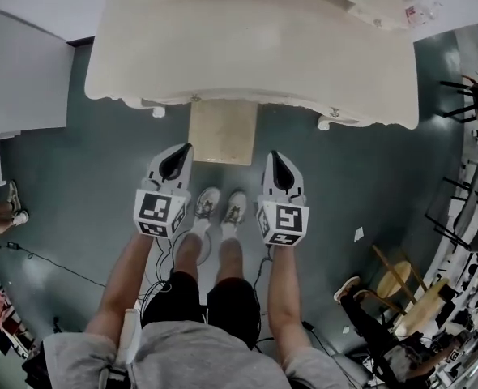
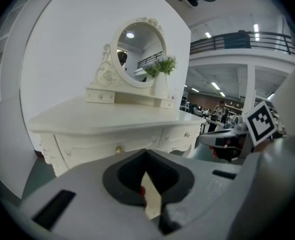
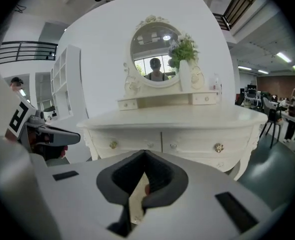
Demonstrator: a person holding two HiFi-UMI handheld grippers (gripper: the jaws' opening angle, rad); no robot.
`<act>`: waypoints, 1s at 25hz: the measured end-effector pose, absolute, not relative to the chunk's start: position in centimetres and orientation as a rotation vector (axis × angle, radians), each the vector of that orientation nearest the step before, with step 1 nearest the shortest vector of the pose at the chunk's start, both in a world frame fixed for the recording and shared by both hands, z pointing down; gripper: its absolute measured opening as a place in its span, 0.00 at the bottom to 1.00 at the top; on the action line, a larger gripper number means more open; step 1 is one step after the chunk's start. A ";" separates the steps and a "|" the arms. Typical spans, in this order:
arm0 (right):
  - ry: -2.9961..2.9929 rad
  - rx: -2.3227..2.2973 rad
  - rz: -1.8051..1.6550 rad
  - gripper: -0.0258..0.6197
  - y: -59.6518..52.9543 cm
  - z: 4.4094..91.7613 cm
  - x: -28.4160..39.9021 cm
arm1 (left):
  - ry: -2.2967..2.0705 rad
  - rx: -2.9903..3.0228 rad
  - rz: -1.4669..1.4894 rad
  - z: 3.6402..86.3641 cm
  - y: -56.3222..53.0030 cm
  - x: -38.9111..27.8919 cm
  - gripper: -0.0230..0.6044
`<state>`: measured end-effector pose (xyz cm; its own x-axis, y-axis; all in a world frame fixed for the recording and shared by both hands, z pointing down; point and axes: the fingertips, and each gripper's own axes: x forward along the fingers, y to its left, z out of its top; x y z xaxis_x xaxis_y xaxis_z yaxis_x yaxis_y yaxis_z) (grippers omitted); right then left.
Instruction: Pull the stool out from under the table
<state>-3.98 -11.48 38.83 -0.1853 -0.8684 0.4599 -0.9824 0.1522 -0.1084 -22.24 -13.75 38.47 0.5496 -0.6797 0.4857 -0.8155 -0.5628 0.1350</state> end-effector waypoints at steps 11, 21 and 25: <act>-2.115 1.691 0.701 0.05 -12.7 54.9 -4.3 | -1.245 2.354 0.602 53.8 -14.7 -22.8 0.04; -2.078 1.616 0.789 0.05 -12.9 66.1 -4.8 | -1.235 2.273 0.651 65.3 -14.8 -23.8 0.04; -2.072 1.616 0.835 0.05 -13.7 67.5 -4.5 | -1.185 2.223 0.610 67.1 -15.1 -23.3 0.07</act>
<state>-4.49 -13.70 67.47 -0.2648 -0.7352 0.6239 -0.9624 0.1612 -0.2186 -23.32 -15.08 67.06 0.5103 -0.6033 0.6128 -0.8492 -0.4658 0.2485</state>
